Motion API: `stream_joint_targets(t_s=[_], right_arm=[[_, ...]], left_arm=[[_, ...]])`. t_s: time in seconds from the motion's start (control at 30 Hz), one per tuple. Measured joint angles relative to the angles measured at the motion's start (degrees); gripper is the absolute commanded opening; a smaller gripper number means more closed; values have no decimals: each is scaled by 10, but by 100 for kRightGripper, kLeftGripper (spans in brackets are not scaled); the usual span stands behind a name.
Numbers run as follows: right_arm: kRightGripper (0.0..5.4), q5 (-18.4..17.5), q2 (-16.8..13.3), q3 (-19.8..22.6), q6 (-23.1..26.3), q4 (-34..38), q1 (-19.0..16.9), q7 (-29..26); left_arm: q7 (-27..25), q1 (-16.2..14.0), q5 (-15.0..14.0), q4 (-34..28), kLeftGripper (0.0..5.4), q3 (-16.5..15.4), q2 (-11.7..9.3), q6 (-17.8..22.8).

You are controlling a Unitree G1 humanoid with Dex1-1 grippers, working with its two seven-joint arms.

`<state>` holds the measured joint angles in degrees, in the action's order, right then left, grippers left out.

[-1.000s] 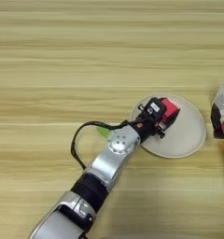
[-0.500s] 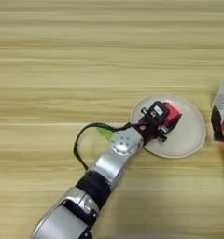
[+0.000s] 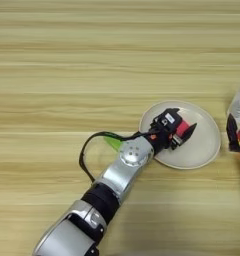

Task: Move the objects on the table

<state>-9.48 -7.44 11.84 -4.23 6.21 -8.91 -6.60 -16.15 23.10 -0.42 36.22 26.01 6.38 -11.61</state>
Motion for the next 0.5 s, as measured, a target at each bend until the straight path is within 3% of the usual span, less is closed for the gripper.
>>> stream_joint_targets(t_s=[0.3,0.5], right_arm=[[540,1,0,0,0,0,0,0],[540,2,0,0,-1,0,0,1]], left_arm=[[3,2,0,-1,442,-3,1,0],[12,0,-3,-48,504,-13,0,-5]])
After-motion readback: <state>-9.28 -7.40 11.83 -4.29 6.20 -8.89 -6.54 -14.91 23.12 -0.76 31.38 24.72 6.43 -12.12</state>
